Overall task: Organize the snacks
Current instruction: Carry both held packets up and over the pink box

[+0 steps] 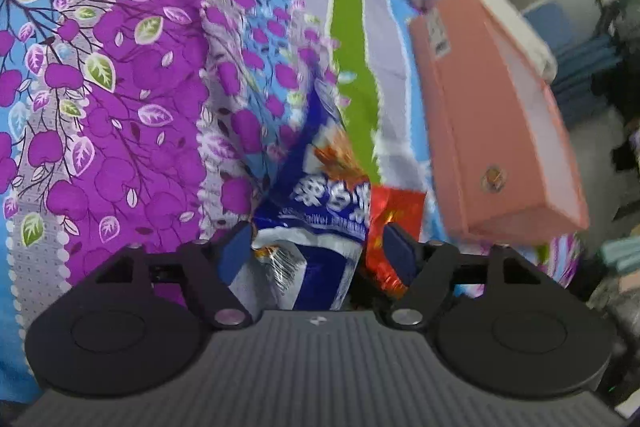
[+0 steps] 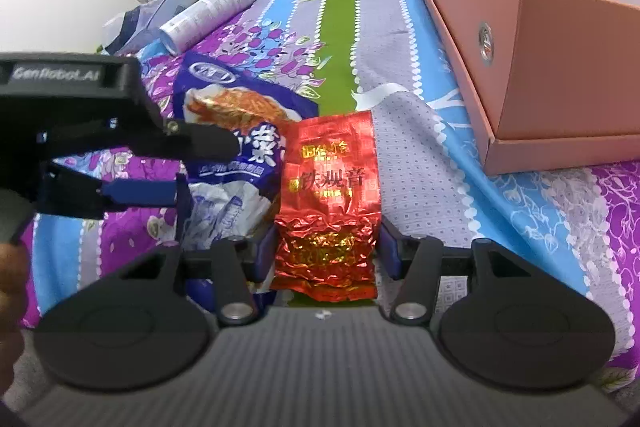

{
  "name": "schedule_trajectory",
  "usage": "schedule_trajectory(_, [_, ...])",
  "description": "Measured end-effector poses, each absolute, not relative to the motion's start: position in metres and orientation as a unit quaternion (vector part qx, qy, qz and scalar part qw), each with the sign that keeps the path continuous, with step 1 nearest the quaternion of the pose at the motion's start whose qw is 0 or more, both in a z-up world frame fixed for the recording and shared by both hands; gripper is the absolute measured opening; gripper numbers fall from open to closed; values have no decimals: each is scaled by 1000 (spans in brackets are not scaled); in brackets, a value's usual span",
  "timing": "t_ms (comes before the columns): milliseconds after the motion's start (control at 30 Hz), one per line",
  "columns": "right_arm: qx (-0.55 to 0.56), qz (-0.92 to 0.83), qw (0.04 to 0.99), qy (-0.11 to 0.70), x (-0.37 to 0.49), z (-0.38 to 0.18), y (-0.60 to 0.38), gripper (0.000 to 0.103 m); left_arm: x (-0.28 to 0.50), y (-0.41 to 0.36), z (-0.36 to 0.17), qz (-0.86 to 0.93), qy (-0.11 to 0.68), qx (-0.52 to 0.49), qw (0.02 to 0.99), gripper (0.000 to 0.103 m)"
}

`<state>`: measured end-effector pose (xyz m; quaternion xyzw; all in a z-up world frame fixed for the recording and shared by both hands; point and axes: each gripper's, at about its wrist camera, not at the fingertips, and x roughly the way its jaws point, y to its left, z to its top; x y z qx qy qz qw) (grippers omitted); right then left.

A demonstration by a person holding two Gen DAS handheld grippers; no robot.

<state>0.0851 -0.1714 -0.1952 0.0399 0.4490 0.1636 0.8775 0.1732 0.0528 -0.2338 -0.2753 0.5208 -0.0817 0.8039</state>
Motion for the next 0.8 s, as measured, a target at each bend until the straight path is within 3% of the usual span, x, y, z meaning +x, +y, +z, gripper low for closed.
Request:
schedule_trajectory(467, [37, 167, 876, 452, 83, -189, -183, 55, 176, 10, -238, -77, 538, -131, 829, 75])
schedule_trajectory(800, [29, 147, 881, 449, 74, -180, -201, 55, 168, 12, -227, -67, 527, -139, 835, 67])
